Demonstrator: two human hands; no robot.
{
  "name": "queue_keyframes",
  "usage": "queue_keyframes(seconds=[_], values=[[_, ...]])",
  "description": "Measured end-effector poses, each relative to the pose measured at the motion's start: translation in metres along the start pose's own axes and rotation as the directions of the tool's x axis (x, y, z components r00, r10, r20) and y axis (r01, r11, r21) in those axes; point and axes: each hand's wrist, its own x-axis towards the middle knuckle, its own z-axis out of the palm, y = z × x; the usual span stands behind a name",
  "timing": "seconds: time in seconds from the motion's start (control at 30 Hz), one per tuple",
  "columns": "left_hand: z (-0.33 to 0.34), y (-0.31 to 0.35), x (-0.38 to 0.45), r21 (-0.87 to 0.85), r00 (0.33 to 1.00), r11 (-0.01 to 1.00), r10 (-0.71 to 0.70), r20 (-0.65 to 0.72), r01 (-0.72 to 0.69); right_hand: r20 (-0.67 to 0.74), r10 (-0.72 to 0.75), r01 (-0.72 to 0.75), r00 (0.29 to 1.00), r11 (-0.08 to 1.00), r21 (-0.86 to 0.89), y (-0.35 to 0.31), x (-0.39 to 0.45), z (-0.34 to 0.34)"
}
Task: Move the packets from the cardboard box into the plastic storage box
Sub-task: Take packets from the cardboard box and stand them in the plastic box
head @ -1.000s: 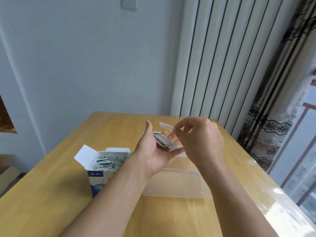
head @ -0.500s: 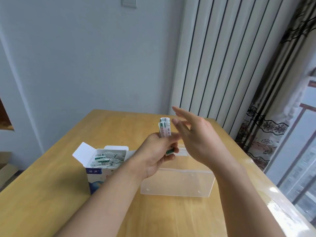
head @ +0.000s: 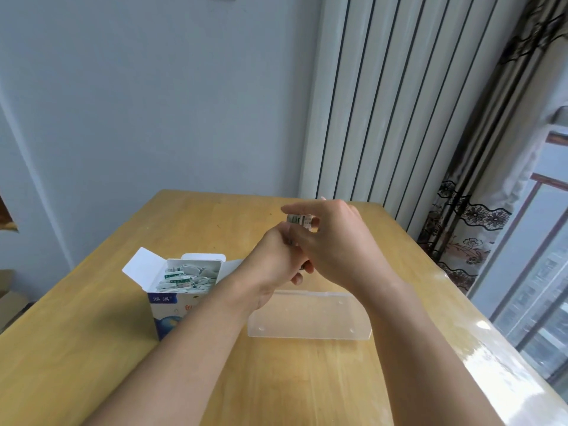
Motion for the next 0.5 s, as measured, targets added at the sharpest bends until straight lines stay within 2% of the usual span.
queue_keyframes(seconds=[0.17, 0.33, 0.4, 0.5], values=[[-0.001, -0.003, 0.002, 0.054, 0.999, 0.998, 0.023, -0.045, -0.02, -0.068, 0.021, -0.018, 0.997, 0.999, 0.051, 0.003, 0.004, 0.001], [-0.008, -0.001, 0.0, -0.006, 0.998, 1.0, -0.003, 0.07, 0.003, 0.176, -0.043, 0.024, 0.983, 0.994, 0.106, 0.006, 0.003, -0.012], [-0.012, -0.002, 0.001, -0.035, 0.991, 0.999, -0.017, 0.129, 0.022, 0.194, -0.037, 0.012, 0.98, 0.991, 0.133, 0.011, 0.004, -0.017], [-0.014, -0.002, 0.001, -0.088, 0.984, 0.996, -0.008, 0.18, 0.024, 0.143, -0.035, 0.012, 0.989, 0.987, 0.161, 0.013, 0.005, -0.018]])
